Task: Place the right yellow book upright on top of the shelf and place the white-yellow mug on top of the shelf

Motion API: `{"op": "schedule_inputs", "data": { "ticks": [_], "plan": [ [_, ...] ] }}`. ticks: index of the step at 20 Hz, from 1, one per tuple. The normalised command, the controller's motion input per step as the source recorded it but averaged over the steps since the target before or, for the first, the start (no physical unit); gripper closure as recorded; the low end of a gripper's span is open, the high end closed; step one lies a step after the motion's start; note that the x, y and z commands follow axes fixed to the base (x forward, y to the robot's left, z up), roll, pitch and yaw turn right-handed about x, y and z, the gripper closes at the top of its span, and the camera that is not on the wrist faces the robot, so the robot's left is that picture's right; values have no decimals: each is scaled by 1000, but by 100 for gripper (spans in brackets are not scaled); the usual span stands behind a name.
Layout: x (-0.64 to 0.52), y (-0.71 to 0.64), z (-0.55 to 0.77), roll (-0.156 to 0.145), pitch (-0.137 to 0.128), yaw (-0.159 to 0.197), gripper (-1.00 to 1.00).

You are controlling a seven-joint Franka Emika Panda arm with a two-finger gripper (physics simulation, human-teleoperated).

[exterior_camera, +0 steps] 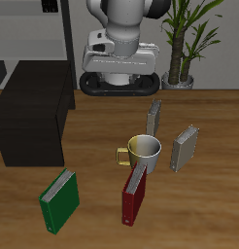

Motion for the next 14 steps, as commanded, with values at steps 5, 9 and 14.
{"op": "schedule_inputs", "data": {
  "ticks": [5,9,14],
  "plan": [
    [-31,95,-32,-14,-36,-35,-100],
    [-143,257,-100,-15,-57,-14,-100],
    [-269,424,-172,19,-37,-54,-100]
  ]
}}
